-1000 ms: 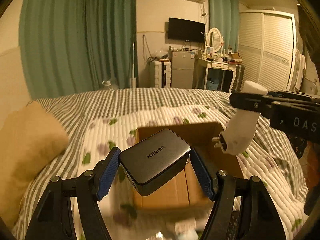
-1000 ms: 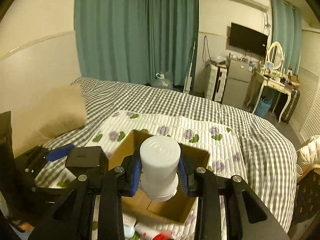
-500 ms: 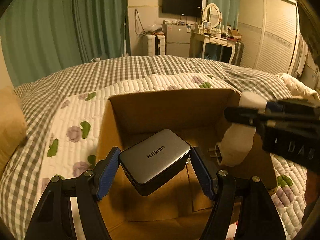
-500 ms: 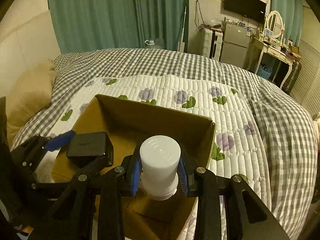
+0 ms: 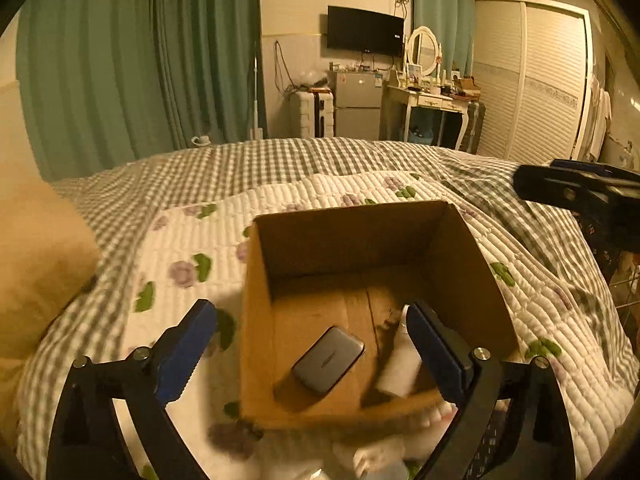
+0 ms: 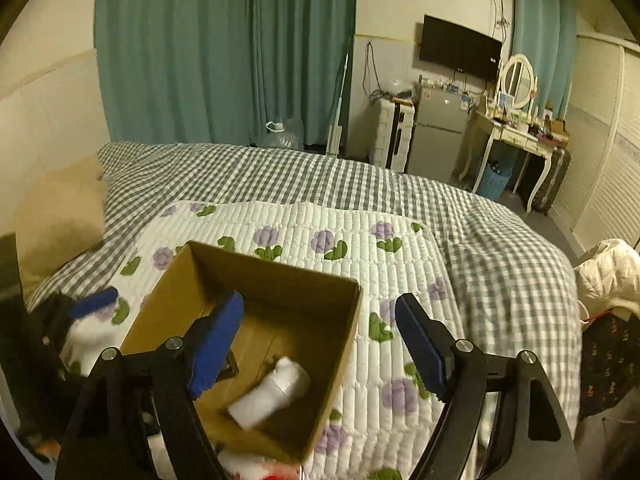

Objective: Organize rigid objects
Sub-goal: 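Drop the charger in the box with left tool while right tool drops white cylinder, then grasp the white square plug adapter with the left tool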

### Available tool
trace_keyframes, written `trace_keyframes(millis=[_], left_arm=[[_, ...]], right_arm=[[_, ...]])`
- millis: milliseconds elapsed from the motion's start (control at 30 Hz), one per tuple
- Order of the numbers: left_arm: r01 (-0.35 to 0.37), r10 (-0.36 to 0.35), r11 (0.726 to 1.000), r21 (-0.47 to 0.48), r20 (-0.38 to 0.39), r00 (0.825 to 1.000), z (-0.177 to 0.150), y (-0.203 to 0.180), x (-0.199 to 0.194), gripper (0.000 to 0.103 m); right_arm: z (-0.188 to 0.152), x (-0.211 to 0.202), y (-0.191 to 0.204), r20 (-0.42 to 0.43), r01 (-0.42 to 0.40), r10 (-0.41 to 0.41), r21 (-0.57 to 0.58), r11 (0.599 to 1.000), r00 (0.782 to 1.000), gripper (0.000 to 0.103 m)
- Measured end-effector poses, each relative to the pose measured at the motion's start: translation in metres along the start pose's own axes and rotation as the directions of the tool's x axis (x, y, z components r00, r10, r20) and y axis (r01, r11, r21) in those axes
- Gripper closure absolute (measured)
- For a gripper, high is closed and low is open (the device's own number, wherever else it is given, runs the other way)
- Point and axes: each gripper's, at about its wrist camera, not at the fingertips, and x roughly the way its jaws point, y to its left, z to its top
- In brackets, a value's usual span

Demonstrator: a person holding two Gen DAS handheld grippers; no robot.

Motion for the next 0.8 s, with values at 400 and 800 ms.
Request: trace_keyframes(millis=[400, 800], left_arm=[[-0.057, 0.057, 0.998, -0.003, -0.117, 0.991, -0.102, 0.003, -0.016, 0.003], [-0.071, 0.094, 0.993, 0.090, -0.290, 0.953, -0.152, -0.010, 0.038, 0.007]], right_arm=[[-0.105, -0.030, 0.033, -0.062, -0.032, 0.032, -0.012, 0.999, 0.998, 0.019], [-0.164, 0.028, 0.023, -0.209, -0.073, 0.094, 0.104, 0.992, 0.973, 0.019]])
